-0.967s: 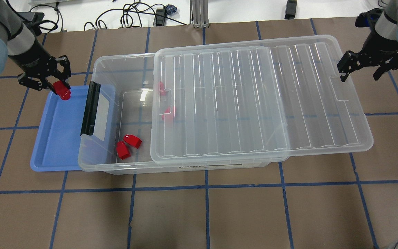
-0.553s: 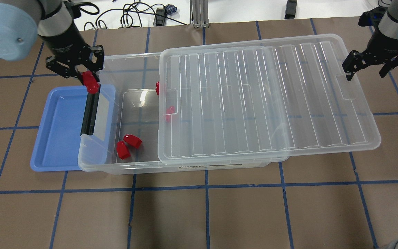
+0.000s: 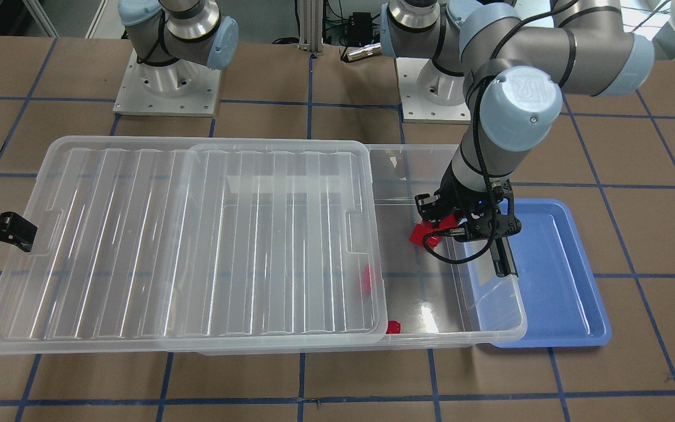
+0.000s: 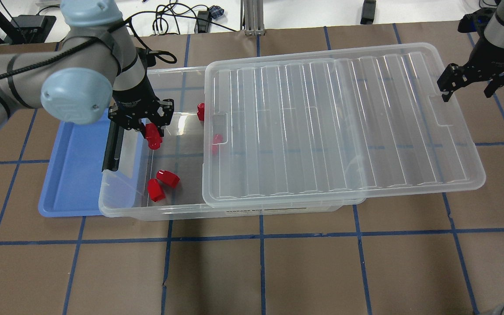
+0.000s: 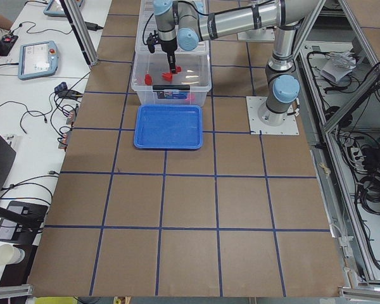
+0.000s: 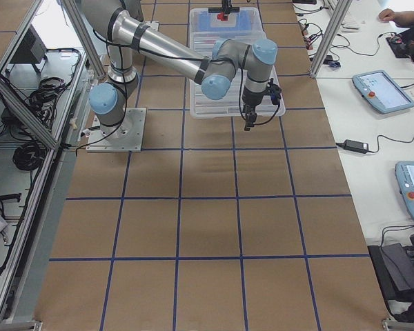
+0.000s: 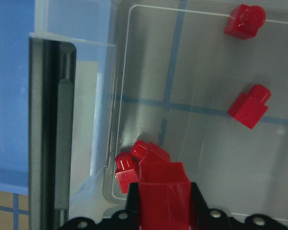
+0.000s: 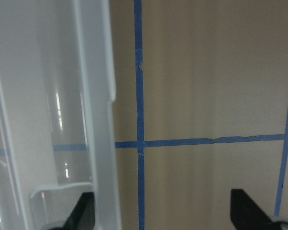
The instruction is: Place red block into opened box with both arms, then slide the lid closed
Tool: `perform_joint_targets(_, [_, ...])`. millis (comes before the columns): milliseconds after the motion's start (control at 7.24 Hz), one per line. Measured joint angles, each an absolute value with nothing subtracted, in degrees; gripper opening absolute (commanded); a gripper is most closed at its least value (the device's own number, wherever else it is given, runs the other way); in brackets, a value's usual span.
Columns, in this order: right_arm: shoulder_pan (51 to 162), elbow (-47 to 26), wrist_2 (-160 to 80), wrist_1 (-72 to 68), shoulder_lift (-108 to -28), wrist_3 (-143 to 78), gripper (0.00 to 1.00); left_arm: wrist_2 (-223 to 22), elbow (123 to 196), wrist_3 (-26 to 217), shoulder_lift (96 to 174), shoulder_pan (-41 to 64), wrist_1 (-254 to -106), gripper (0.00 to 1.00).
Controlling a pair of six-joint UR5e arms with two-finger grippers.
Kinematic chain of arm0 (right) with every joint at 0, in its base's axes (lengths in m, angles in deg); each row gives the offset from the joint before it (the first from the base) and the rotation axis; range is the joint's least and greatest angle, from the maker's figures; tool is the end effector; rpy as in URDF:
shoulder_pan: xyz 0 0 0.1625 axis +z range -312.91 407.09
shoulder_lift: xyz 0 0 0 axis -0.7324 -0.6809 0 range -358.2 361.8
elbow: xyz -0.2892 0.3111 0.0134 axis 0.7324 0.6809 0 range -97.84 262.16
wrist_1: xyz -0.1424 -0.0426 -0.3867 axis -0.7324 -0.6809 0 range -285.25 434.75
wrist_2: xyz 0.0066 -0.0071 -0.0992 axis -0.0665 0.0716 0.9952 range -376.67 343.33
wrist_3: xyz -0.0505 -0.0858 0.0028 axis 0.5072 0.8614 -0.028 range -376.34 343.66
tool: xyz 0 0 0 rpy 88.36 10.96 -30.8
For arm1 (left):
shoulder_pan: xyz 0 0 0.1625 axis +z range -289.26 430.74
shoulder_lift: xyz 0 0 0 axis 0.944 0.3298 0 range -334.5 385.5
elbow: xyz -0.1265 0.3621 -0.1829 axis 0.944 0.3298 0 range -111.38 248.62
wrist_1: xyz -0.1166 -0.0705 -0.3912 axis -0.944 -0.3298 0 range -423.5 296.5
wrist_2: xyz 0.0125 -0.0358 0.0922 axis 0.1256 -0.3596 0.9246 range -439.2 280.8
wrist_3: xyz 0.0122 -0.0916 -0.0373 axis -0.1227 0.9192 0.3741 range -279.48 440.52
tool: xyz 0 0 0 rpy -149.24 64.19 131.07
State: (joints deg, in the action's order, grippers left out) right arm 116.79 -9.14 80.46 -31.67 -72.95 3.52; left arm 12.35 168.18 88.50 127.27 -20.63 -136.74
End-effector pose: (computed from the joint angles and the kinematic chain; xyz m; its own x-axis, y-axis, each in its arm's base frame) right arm -0.0903 -0.5927 0.3619 -0.9932 0.0049 0.1161 0.0101 0.9990 0.0443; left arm -0.1436 -0.5402 0.3286 -0.9929 -0.1125 -0.0378 -0.1151 0.9905 0.0752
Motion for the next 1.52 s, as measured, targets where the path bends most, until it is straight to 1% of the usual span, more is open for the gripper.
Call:
perform_joint_targets(138, [116.8,-8.2,80.3,-31.0,-73.2,3.5,1.00,10.9,171.1,87.0,128.0,-20.5,-131.8,0.01])
perform_joint_targets(415, [117.1,-4.6,80.0,-26.4,-74.2,3.0,1.00,9.4,174.4,84.9,130.0,-20.4,-126.1,0.01])
perform_joint_targets(553, [117.3,-2.6,79.5,-22.8,-75.1,2.4,1.00,9.2,175.2,84.4,130.9,-20.4,-124.3,0.09])
perform_joint_targets(691, [117.4,-1.0,78.4,-19.8,-76.3,1.6,1.00,9.1,176.1,84.3,131.6,-20.4,-122.6,0.79])
perform_joint_targets(829, [117.5,-0.1,77.3,-18.0,-77.6,1.1,1.00,9.2,176.8,84.1,132.0,-20.4,-121.3,1.00])
perform_joint_targets(1106, [117.3,0.2,78.0,-17.0,-78.6,1.0,1.00,9.4,176.6,83.7,131.2,-20.1,-120.1,1.00])
perform_joint_targets(1244, [117.1,0.0,78.7,-17.1,-78.4,1.4,1.00,9.4,175.2,83.6,130.2,-20.0,-121.8,1.00])
perform_joint_targets(1382, [116.9,-0.3,79.2,-17.3,-78.2,1.8,1.00,9.4,171.7,83.6,128.7,-20.0,-126.5,1.00])
perform_joint_targets(1520, [116.8,-0.4,79.7,-17.4,-78.0,2.2,1.00,9.6,166.1,83.7,127.1,-20.1,-134.5,1.00])
